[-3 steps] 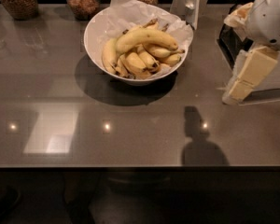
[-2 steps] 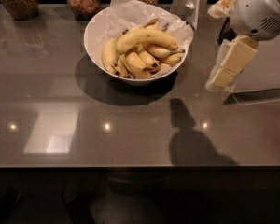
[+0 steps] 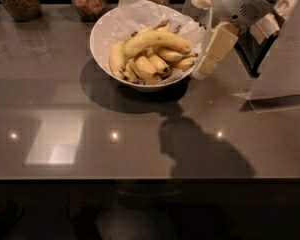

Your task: Pick banana from white bowl

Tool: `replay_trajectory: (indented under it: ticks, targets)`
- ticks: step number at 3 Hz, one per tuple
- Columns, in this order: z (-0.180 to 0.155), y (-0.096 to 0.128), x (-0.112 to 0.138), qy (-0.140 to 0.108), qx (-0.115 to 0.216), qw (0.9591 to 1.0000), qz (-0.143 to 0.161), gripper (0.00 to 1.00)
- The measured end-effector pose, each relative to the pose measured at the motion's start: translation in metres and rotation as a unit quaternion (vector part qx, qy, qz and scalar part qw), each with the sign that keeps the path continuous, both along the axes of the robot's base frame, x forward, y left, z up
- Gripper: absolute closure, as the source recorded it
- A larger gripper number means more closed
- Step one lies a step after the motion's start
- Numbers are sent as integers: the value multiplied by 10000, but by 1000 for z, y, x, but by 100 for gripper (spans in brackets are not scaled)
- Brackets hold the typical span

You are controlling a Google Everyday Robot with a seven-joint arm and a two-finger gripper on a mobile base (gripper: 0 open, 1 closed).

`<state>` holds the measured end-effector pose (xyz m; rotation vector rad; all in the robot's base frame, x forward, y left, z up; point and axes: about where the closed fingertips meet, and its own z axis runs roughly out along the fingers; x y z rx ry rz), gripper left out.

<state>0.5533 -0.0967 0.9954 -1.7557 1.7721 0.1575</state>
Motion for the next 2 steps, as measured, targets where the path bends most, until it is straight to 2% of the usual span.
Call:
replay_trajectory:
  ticks: [2]
  targets:
    - [-11,34,48,-45,95,9995,284,0]
